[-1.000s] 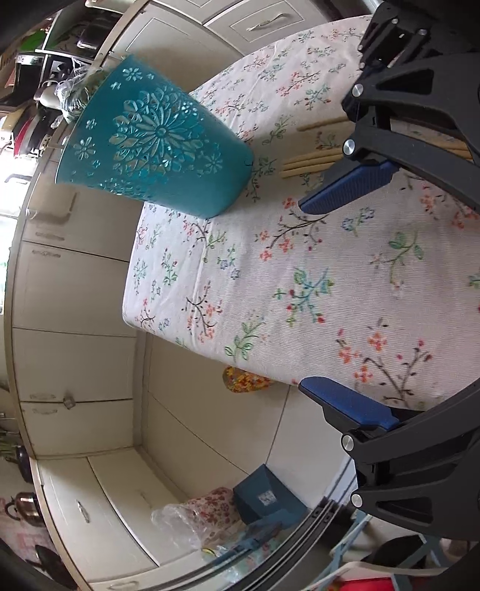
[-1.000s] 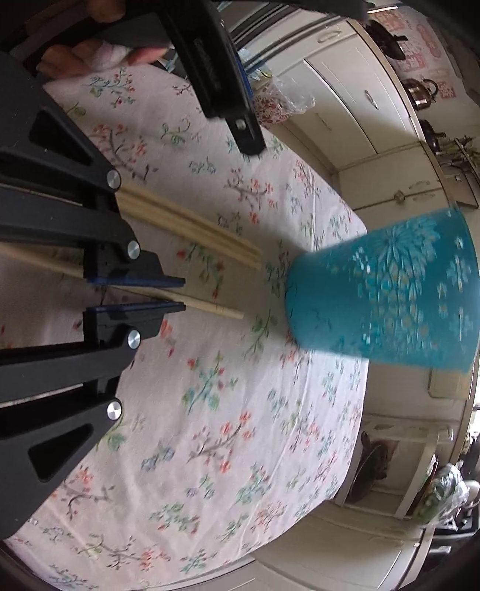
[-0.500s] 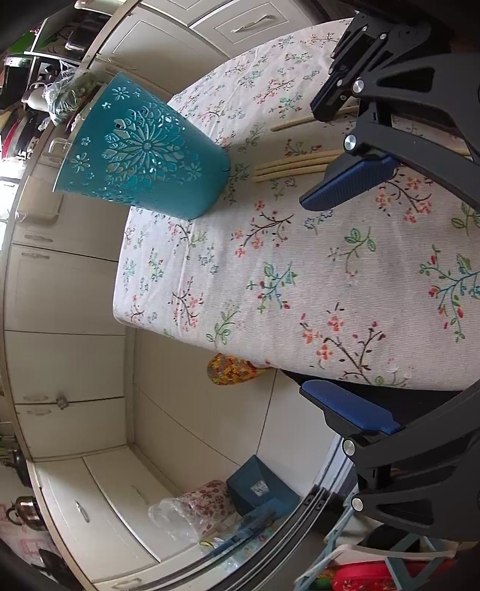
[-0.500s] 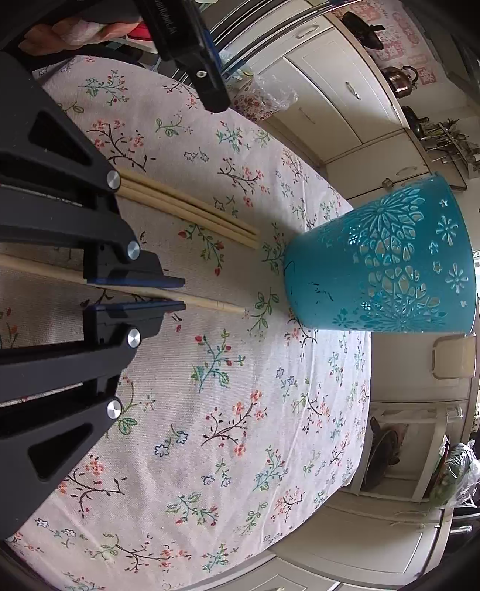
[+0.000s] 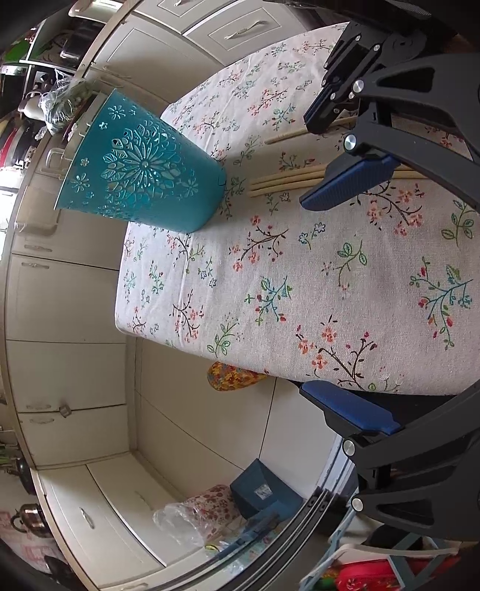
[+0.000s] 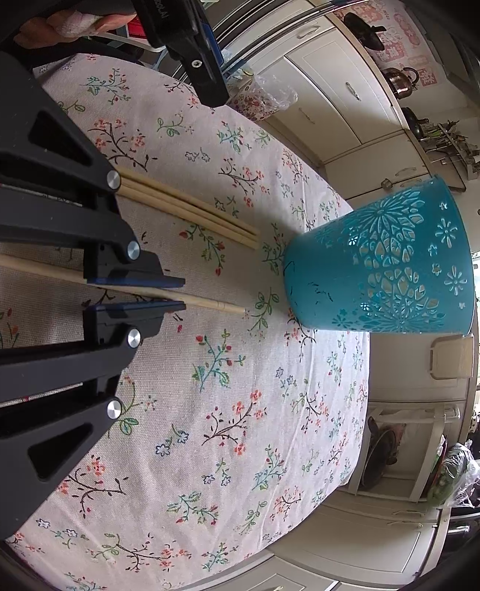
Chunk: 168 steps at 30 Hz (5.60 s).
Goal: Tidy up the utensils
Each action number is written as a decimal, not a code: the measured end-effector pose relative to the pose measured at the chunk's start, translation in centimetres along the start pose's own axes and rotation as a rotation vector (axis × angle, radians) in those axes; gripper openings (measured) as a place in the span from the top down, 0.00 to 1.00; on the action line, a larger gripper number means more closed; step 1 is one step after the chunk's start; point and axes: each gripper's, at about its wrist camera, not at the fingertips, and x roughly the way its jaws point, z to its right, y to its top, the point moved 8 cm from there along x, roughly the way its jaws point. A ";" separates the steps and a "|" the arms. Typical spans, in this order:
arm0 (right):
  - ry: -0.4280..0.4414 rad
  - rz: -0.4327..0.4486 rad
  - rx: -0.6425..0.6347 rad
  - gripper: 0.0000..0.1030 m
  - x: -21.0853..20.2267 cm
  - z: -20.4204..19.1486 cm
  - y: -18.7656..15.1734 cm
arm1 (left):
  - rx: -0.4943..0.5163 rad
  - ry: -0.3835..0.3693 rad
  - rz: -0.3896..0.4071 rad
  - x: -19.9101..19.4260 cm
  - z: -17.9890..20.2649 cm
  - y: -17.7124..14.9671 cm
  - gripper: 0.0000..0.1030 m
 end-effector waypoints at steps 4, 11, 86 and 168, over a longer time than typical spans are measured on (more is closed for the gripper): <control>0.002 0.002 0.005 0.93 0.0 0.0 0.0 | 0.005 -0.004 -0.011 0.2 0.1 -0.1 0.13; 0.003 0.003 0.006 0.93 0.0 0.0 0.0 | 0.006 -0.004 -0.022 0.5 0.2 -0.4 0.13; 0.009 0.005 0.021 0.93 -0.1 0.0 0.0 | -0.018 -0.019 -0.078 1.5 0.2 -1.5 0.11; 0.140 0.005 0.154 0.92 0.3 1.3 0.4 | -0.002 -0.301 0.579 -9.7 11.7 27.9 0.96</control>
